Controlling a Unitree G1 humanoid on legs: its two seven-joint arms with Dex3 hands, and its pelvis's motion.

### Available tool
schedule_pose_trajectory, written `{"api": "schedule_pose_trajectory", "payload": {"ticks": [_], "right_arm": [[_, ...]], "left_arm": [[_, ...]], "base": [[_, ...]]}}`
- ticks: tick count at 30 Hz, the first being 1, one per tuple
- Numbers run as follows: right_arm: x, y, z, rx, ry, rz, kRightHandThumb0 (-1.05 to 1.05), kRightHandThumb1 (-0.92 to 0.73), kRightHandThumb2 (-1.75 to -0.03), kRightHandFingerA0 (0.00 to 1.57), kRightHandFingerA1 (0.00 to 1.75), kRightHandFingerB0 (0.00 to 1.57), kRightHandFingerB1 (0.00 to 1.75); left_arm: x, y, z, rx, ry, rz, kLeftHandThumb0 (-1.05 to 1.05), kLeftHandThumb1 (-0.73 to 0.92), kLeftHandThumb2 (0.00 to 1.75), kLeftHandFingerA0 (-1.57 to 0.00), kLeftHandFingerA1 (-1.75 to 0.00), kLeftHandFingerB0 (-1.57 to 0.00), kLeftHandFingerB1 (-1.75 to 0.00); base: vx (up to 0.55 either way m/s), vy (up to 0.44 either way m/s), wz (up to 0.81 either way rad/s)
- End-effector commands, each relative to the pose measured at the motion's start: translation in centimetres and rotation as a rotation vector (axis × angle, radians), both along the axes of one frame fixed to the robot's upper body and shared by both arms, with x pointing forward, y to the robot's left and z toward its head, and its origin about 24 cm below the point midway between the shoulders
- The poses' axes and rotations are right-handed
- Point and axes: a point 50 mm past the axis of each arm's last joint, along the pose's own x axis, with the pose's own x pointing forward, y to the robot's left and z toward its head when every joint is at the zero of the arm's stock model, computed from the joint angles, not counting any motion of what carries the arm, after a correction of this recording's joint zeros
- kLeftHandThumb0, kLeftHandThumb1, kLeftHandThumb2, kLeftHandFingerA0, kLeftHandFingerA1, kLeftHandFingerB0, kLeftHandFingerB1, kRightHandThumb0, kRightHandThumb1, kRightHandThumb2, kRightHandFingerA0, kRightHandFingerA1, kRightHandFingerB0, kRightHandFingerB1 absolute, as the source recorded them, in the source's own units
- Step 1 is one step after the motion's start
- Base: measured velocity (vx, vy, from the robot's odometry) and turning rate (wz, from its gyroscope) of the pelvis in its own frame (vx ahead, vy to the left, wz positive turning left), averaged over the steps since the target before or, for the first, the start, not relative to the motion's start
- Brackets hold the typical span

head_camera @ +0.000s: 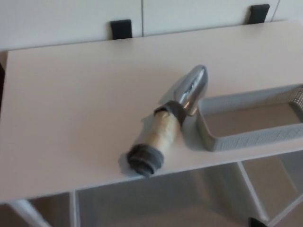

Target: The robot walks towards a desk on which a shovel is kept on the left hand side and a container is kept on the right hand side. The robot picks up the shovel using its left hand and places it in the container.

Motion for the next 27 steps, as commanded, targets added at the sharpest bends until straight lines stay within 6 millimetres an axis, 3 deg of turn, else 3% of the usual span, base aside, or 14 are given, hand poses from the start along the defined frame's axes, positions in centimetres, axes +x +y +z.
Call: {"api": "schedule_pose_trajectory", "payload": {"ticks": [1,2,3,7,12,13,19,23,24,25,27], "right_arm": [[-0.2,-0.2,0.2,0.011,-0.022,-0.003,-0.32,-0.83,-0.64,0.29,0.63,0.14,0.44],[-0.1,-0.1,0.2,0.012,-0.025,-0.003,-0.30,-0.83,-0.64,0.29,0.65,0.14,0.45],[-0.1,-0.1,0.2,0.009,-0.024,-0.002,-0.28,-0.60,-1.03,0.29,0.65,0.07,0.52],[0.0,0.0,0.3,-0.013,-0.025,0.016,-0.29,-0.60,-1.03,0.30,0.65,0.07,0.51],[0.1,0.0,0.3,-0.003,-0.027,0.015,-0.30,-0.60,-1.03,0.29,0.65,0.07,0.52],[0.2,0.0,0.3,-0.004,-0.027,0.017,-0.32,-0.82,-0.64,0.29,0.66,0.14,0.45],[0.4,0.1,0.2,0.003,-0.024,0.025,-0.36,-0.81,-0.63,0.29,0.66,0.13,0.45],[0.3,0.1,0.2,-0.008,-0.023,0.035,-0.35,-0.81,-0.63,0.29,0.66,0.14,0.45],[0.3,0.1,0.2,-0.014,-0.017,0.040,-0.31,-0.59,-1.03,0.28,0.64,0.07,0.51],[0.3,0.1,0.2,-0.012,-0.018,0.045,-0.33,-0.82,-0.64,0.29,0.65,0.13,0.45],[0.2,0.1,0.3,-0.013,-0.018,0.051,-0.35,-0.81,-0.63,0.29,0.64,0.13,0.44]], "left_arm": [[0.1,0.6,0.1,0.034,-0.004,-0.023,-0.13,0.58,0.56,-0.58,-0.49,-0.54,-0.43],[0.3,0.7,0.2,0.035,-0.005,-0.019,-0.13,0.58,0.57,-0.57,-0.49,-0.53,-0.43],[0.3,0.7,0.2,0.027,-0.006,-0.003,-0.11,0.57,0.56,-0.57,-0.50,-0.55,-0.43],[1.1,1.2,0.7,0.052,-0.030,0.010,-0.15,0.57,0.56,-0.60,-0.48,-0.56,-0.42],[1.8,1.9,0.9,0.046,-0.058,0.033,-0.16,0.56,0.56,-0.58,-0.49,-0.54,-0.43],[1.9,2.0,0.9,0.050,-0.059,0.036,-0.17,0.56,0.56,-0.58,-0.48,-0.54,-0.43],[2.4,2.5,1.2,0.061,-0.078,0.052,-0.18,0.55,0.56,-0.57,-0.48,-0.54,-0.43],[2.5,2.6,1.3,0.072,-0.084,0.061,-0.17,0.56,0.56,-0.60,-0.48,-0.56,-0.43],[2.5,2.5,1.4,0.075,-0.085,0.061,-0.16,0.56,0.56,-0.60,-0.48,-0.56,-0.43],[2.5,2.5,1.5,0.073,-0.088,0.061,-0.16,0.56,0.56,-0.60,-0.49,-0.56,-0.43],[2.4,2.5,1.4,0.071,-0.093,0.063,-0.17,0.55,0.56,-0.60,-0.49,-0.55,-0.43]], "base": [[-0.02,0.158,0.06],[-0.04,0.134,0.00],[-0.05,0.111,0.09],[0.00,0.000,0.00],[-0.01,-0.072,0.02],[-0.12,-0.163,0.00],[-0.07,-0.151,0.01],[-0.01,-0.018,-0.02],[-0.04,0.081,-0.08],[-0.05,0.108,0.00],[-0.04,0.145,-0.06]]}}
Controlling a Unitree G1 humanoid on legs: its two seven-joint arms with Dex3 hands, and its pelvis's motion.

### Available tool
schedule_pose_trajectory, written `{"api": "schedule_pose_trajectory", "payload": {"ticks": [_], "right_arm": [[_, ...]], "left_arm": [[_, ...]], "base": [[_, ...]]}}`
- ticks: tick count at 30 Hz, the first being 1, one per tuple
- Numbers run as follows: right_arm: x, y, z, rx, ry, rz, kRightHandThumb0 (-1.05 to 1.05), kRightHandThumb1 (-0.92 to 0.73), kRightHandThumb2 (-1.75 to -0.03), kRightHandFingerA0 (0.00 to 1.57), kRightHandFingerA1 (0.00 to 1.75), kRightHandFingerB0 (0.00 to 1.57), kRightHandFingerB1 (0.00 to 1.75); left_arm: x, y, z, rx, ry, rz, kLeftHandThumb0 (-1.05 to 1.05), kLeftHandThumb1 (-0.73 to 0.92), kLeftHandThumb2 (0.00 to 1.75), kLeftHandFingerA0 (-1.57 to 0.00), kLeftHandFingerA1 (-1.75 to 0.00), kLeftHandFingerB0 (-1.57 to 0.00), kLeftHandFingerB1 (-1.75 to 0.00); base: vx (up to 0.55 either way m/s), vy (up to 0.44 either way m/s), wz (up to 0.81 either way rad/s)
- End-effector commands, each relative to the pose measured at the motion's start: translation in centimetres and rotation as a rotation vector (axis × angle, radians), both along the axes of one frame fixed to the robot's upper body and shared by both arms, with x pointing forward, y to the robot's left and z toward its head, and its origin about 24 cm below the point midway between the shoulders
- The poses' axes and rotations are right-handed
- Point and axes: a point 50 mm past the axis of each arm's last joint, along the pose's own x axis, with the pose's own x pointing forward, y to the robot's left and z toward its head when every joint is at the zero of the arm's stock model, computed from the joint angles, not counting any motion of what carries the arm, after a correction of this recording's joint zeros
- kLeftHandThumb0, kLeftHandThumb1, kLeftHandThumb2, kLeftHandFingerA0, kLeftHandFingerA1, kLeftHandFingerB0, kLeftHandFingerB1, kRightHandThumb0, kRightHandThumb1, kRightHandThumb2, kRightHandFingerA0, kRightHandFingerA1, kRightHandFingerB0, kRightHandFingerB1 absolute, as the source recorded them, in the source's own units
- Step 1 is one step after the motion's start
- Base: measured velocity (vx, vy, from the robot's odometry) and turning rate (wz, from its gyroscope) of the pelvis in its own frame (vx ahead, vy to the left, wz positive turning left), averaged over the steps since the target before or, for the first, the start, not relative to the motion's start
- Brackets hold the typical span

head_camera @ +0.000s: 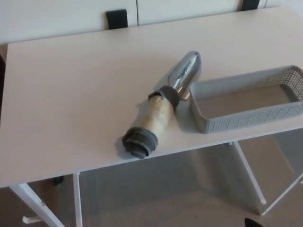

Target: The robot walks towards a desk on which a shovel is kept on the left hand side and a container is kept on the right hand side. The robot picks up the shovel using its left hand and places it in the container.

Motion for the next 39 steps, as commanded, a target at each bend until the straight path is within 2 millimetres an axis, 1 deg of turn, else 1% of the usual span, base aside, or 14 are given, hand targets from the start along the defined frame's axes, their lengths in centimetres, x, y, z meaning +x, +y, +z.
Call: {"api": "schedule_pose_trajectory", "payload": {"ticks": [1,6,7,8,11,12,16,17,18,19,27,37,38,39], "right_arm": [[0.1,-0.1,0.2,-0.012,-0.014,0.016,-0.35,-0.81,-0.63,0.29,0.67,0.14,0.45],[0.4,-0.1,0.2,-0.008,-0.016,0.021,-0.35,-0.81,-0.64,0.29,0.69,0.14,0.48],[0.3,-0.1,0.2,-0.008,-0.014,0.023,-0.34,-0.81,-0.63,0.29,0.66,0.14,0.46],[0.1,0.0,0.2,-0.009,-0.015,0.024,-0.32,-0.58,-1.02,0.28,0.65,0.08,0.52],[0.1,0.2,0.4,-0.010,-0.018,0.032,-0.31,-0.58,-1.02,0.27,0.64,0.08,0.52],[0.2,0.2,0.3,-0.009,-0.018,0.031,-0.35,-0.80,-0.63,0.29,0.67,0.14,0.46],[0.3,0.2,0.3,0.003,-0.011,0.025,-0.35,-0.80,-0.63,0.29,0.68,0.14,0.46],[0.4,0.2,0.3,-0.001,-0.012,0.026,-0.33,-0.57,-1.02,0.29,0.66,0.07,0.52],[0.4,0.3,0.2,0.002,-0.011,0.025,-0.35,-0.80,-0.63,0.29,0.70,0.14,0.46],[0.4,0.3,0.2,0.005,-0.010,0.024,-0.32,-0.57,-1.02,0.29,0.66,0.07,0.52],[0.5,0.2,0.1,0.000,-0.009,0.028,-0.30,-0.57,-1.02,0.29,0.66,0.09,0.53],[0.3,0.4,0.3,0.001,-0.009,0.042,-0.32,-0.57,-1.02,0.27,0.65,0.08,0.53],[0.2,0.6,0.4,0.011,-0.012,0.045,-0.31,-0.80,-0.65,0.27,0.67,0.13,0.47],[0.2,0.5,0.4,0.006,-0.014,0.052,-0.31,-0.80,-0.66,0.27,0.68,0.13,0.49]], "left_arm": [[-0.1,0.5,0.1,0.015,-0.002,0.021,-0.16,0.56,0.56,-0.61,-0.49,-0.55,-0.43],[0.4,0.8,0.4,0.035,-0.017,0.014,-0.16,0.56,0.56,-0.60,-0.48,-0.56,-0.42],[0.5,0.9,0.5,0.040,-0.023,0.012,-0.17,0.56,0.57,-0.59,-0.48,-0.55,-0.42],[0.6,1.1,0.6,0.039,-0.033,0.018,-0.15,0.57,0.57,-0.60,-0.49,-0.56,-0.42],[0.8,1.5,0.7,0.062,-0.057,0.018,-0.16,0.57,0.56,-0.59,-0.48,-0.55,-0.42],[1.0,1.7,0.7,0.050,-0.058,0.036,-0.15,0.57,0.56,-0.57,-0.48,-0.55,-0.42],[1.4,2.0,0.8,0.057,-0.065,0.045,-0.15,0.58,0.57,-0.58,-0.48,-0.56,-0.42],[1.5,2.1,0.8,0.055,-0.066,0.049,-0.15,0.58,0.56,-0.58,-0.48,-0.56,-0.43],[1.5,2.1,0.8,0.054,-0.064,0.052,-0.15,0.57,0.56,-0.59,-0.48,-0.56,-0.42],[1.5,2.1,0.8,0.052,-0.063,0.054,-0.14,0.57,0.56,-0.59,-0.49,-0.56,-0.43],[1.6,2.2,0.9,0.057,-0.070,0.056,-0.14,0.57,0.57,-0.59,-0.49,-0.57,-0.43],[1.5,2.2,0.9,0.060,-0.075,0.051,-0.13,0.57,0.57,-0.60,-0.49,-0.57,-0.43],[1.6,2.3,0.9,0.068,-0.088,0.034,-0.13,0.58,0.56,-0.59,-0.50,-0.56,-0.44],[1.6,2.3,0.8,0.064,-0.082,0.042,-0.14,0.57,0.56,-0.59,-0.50,-0.56,-0.43]], "base": [[-0.10,0.298,-0.29],[-0.06,0.106,0.02],[0.00,0.000,0.00],[0.00,0.000,0.00],[0.00,0.000,0.00],[-0.03,-0.090,0.02],[-0.04,-0.192,-0.02],[-0.04,-0.273,0.24],[-0.09,-0.328,0.02],[-0.11,-0.284,0.11],[0.00,-0.102,0.00],[0.01,0.105,0.01],[0.00,0.000,0.00],[0.01,-0.039,0.11]]}}
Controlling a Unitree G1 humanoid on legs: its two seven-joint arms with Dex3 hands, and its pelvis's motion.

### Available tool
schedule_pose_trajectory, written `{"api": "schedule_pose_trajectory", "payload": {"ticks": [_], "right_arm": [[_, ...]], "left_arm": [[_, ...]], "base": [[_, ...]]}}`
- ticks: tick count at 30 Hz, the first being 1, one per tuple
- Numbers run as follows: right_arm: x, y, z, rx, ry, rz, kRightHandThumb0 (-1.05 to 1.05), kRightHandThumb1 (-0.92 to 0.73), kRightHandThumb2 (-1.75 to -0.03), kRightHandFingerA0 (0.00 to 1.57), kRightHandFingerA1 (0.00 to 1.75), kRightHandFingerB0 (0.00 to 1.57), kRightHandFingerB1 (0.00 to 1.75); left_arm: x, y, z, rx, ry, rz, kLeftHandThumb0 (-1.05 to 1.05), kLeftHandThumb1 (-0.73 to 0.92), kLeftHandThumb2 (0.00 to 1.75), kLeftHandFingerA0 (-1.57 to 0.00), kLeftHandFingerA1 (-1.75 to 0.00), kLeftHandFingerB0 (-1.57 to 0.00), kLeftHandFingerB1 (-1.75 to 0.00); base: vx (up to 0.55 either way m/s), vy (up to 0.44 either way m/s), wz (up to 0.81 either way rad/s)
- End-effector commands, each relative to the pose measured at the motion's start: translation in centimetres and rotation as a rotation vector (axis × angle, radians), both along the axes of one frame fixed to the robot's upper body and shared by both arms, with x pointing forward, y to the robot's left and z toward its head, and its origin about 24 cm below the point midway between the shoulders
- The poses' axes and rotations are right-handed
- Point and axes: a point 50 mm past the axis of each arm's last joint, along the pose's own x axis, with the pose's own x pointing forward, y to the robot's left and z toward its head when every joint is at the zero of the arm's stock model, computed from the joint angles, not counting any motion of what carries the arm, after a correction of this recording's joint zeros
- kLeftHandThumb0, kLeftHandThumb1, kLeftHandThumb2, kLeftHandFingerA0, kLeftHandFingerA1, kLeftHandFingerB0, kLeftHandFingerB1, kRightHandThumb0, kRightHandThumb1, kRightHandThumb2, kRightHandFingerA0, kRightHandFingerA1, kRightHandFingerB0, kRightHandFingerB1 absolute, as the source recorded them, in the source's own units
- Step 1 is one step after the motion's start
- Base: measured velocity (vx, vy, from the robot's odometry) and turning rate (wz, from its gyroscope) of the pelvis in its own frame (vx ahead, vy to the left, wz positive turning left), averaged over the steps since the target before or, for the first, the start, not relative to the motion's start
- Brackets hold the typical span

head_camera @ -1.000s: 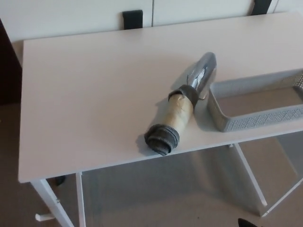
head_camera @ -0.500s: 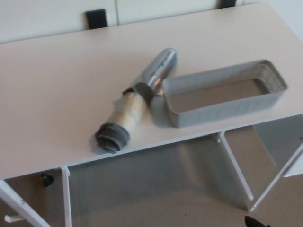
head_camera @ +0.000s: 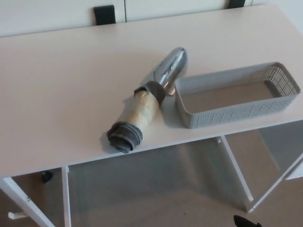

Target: The robot walks towards a desk on which a shovel is kept on the left hand side and a container is kept on the right hand side. The robot picks up the shovel using its left hand and places it in the container.

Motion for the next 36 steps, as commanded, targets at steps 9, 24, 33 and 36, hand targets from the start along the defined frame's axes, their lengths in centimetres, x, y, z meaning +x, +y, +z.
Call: {"api": "schedule_pose_trajectory", "payload": {"ticks": [9,24,33,36], "right_arm": [[0.11,-0.37,0.26,-0.026,-0.015,0.034,-0.34,-0.78,-0.67,0.26,0.69,0.15,0.52],[0.36,-0.22,0.27,-0.019,-0.011,0.035,-0.31,-0.56,-1.03,0.26,0.65,0.13,0.56],[0.22,-0.03,0.28,-0.017,-0.009,0.032,-0.27,-0.57,-1.03,0.25,0.64,0.15,0.57],[0.26,-0.02,0.25,-0.006,-0.010,0.035,-0.28,-0.57,-1.02,0.25,0.64,0.14,0.57]], "left_arm": [[0.26,0.14,0.34,0.019,-0.050,-0.021,-0.14,0.57,0.57,-0.60,-0.50,-0.57,-0.43],[0.43,0.15,0.32,0.021,-0.046,-0.021,-0.13,0.58,0.57,-0.61,-0.49,-0.58,-0.43],[0.66,0.26,0.35,0.009,-0.046,-0.014,-0.12,0.59,0.57,-0.61,-0.50,-0.58,-0.44],[0.72,0.26,0.40,0.024,-0.047,-0.022,-0.14,0.59,0.57,-0.61,-0.49,-0.58,-0.43]], "base": [[-0.01,-0.262,0.09],[0.02,0.063,-0.05],[0.03,0.033,0.04],[-0.02,-0.095,0.02]]}}
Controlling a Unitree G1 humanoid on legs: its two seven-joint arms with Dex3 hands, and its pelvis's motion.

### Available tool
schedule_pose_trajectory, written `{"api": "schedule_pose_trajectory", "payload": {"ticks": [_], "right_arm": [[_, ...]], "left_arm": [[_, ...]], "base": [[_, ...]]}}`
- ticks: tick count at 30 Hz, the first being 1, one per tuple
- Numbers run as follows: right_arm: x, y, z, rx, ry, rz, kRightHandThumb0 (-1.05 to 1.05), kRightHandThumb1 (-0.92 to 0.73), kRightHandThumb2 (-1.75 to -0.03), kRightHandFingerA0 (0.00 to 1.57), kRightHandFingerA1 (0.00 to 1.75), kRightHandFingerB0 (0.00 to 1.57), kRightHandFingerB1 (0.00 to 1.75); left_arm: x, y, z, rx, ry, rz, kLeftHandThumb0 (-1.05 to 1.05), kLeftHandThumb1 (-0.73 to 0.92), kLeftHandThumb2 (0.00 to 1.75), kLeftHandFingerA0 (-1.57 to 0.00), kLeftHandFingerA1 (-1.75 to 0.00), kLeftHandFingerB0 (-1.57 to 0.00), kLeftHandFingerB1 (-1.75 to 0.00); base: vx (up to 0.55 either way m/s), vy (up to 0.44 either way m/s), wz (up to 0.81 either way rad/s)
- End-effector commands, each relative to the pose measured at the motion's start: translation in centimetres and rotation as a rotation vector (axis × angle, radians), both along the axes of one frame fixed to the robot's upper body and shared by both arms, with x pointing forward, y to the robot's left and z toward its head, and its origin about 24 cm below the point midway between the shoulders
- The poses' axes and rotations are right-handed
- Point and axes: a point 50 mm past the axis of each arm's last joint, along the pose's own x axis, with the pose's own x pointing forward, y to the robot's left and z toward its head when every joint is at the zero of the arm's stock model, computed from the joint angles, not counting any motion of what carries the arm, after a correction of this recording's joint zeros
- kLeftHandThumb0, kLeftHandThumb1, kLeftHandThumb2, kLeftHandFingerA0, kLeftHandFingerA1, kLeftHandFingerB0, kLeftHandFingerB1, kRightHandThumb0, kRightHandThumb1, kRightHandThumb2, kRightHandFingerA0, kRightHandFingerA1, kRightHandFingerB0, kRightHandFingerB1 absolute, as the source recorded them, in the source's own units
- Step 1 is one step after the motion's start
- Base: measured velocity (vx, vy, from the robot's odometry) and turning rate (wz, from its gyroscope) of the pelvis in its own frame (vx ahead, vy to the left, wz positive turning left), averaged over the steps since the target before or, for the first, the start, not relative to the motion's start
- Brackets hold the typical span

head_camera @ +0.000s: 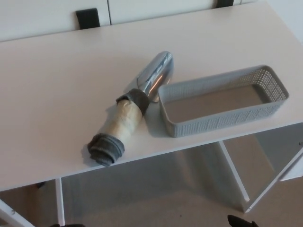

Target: The robot walks towards a desk on which a shovel is kept on the left hand side and a container is kept on the right hand side. The robot picks up the shovel using its left hand and places it in the container.

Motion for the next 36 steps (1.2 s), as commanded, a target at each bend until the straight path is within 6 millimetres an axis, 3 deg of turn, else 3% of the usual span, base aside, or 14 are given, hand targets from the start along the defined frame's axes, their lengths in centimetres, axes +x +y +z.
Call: {"api": "schedule_pose_trajectory", "payload": {"ticks": [1,14,18,22,23,26,27,30,31,32,33,34,35,36], "right_arm": [[-0.1,-0.4,0.0,-0.006,-0.001,-0.001,-0.28,-0.57,-1.02,0.25,0.64,0.14,0.57],[0.0,-0.3,0.1,-0.014,0.000,0.009,-0.25,-0.58,-1.03,0.29,0.67,0.23,0.61],[-0.5,-0.4,0.1,-0.036,0.003,0.035,-0.25,-0.58,-1.03,0.32,0.69,0.24,0.62],[0.4,-0.8,0.0,-0.033,-0.009,0.023,-0.27,-0.57,-1.03,0.28,0.67,0.24,0.62],[0.6,-0.9,0.0,-0.033,-0.013,0.022,-0.27,-0.57,-1.03,0.28,0.67,0.24,0.62],[0.8,-0.8,0.0,-0.020,-0.003,0.008,-0.30,-0.56,-1.03,0.25,0.66,0.22,0.61],[0.6,-0.7,0.1,-0.030,-0.005,0.014,-0.26,-0.57,-1.03,0.25,0.64,0.21,0.60],[0.1,-0.6,0.3,-0.033,-0.006,0.018,-0.24,-0.58,-1.03,0.24,0.63,0.21,0.59],[0.1,-0.7,0.3,-0.031,-0.005,0.014,-0.25,-0.58,-1.03,0.24,0.63,0.20,0.59],[0.2,-0.8,0.2,-0.029,-0.002,0.013,-0.26,-0.57,-1.02,0.24,0.64,0.20,0.59],[0.3,-0.9,0.2,-0.024,-0.001,0.011,-0.27,-0.57,-1.02,0.25,0.64,0.19,0.59],[0.7,-1.0,0.1,-0.025,0.000,0.008,-0.30,-0.57,-1.03,0.24,0.64,0.20,0.59],[0.7,-1.0,0.1,-0.031,-0.003,0.014,-0.33,-0.55,-1.02,0.25,0.65,0.20,0.59],[0.7,-1.0,0.1,-0.036,-0.010,0.021,-0.33,-0.55,-1.02,0.26,0.66,0.20,0.60]], "left_arm": [[0.0,0.1,0.2,0.012,-0.011,-0.006,-0.14,0.59,0.57,-0.61,-0.49,-0.58,-0.43],[0.1,0.2,0.2,0.023,-0.013,-0.015,-0.14,0.58,0.57,-0.62,-0.49,-0.58,-0.44],[-0.7,-0.7,1.6,0.083,-0.091,-0.252,-0.33,0.53,0.56,-0.60,-0.47,-0.54,-0.38],[-0.8,-4.5,8.7,-0.054,-0.289,-0.630,-0.42,0.47,0.54,-0.59,-0.43,-0.49,-0.35],[-0.6,-4.6,8.8,-0.054,-0.291,-0.631,-0.42,0.47,0.54,-0.59,-0.43,-0.49,-0.35],[-0.7,-6.4,16.4,-0.211,-0.485,-0.822,-0.54,0.45,0.55,-0.57,-0.42,-0.48,-0.35],[-0.4,-6.7,19.7,-0.265,-0.610,-0.879,-0.63,0.50,0.57,-0.56,-0.42,-0.48,-0.35],[0.0,-7.0,25.5,-0.286,-0.991,-0.901,-0.74,0.53,0.60,-0.65,-0.43,-0.57,-0.38],[0.4,-6.9,27.0,-0.341,-1.135,-0.842,-0.61,0.58,0.60,-0.75,-0.43,-0.60,-0.38],[0.7,-6.7,28.3,-0.355,-1.225,-0.834,-0.62,0.60,0.60,-0.72,-0.41,-0.58,-0.37],[2.0,-7.1,29.0,-0.276,-1.479,-0.806,-0.47,0.59,0.58,-0.81,-0.43,-0.62,-0.38],[3.4,-7.8,29.9,-0.313,-1.293,-0.906,-0.41,0.50,0.87,-0.90,-0.68,-0.60,-0.57],[5.0,-7.4,32.9,-0.248,-1.145,-1.123,-0.39,0.80,0.64,-0.87,-0.57,-0.56,-0.38],[5.6,-7.1,35.1,-0.195,-1.225,-1.155,-0.36,0.67,0.60,-0.86,-0.46,-0.57,-0.38]], "base": [[0.00,-0.098,-0.01],[0.00,-0.007,0.00],[0.00,0.000,0.00],[0.00,0.000,0.00],[0.00,0.000,0.00],[0.00,0.000,0.00],[0.00,0.000,0.00],[0.00,0.000,0.00],[0.00,0.000,0.00],[0.00,0.000,0.00],[0.00,0.000,0.00],[0.00,0.000,0.00],[0.00,0.000,0.00],[0.00,0.000,0.00]]}}
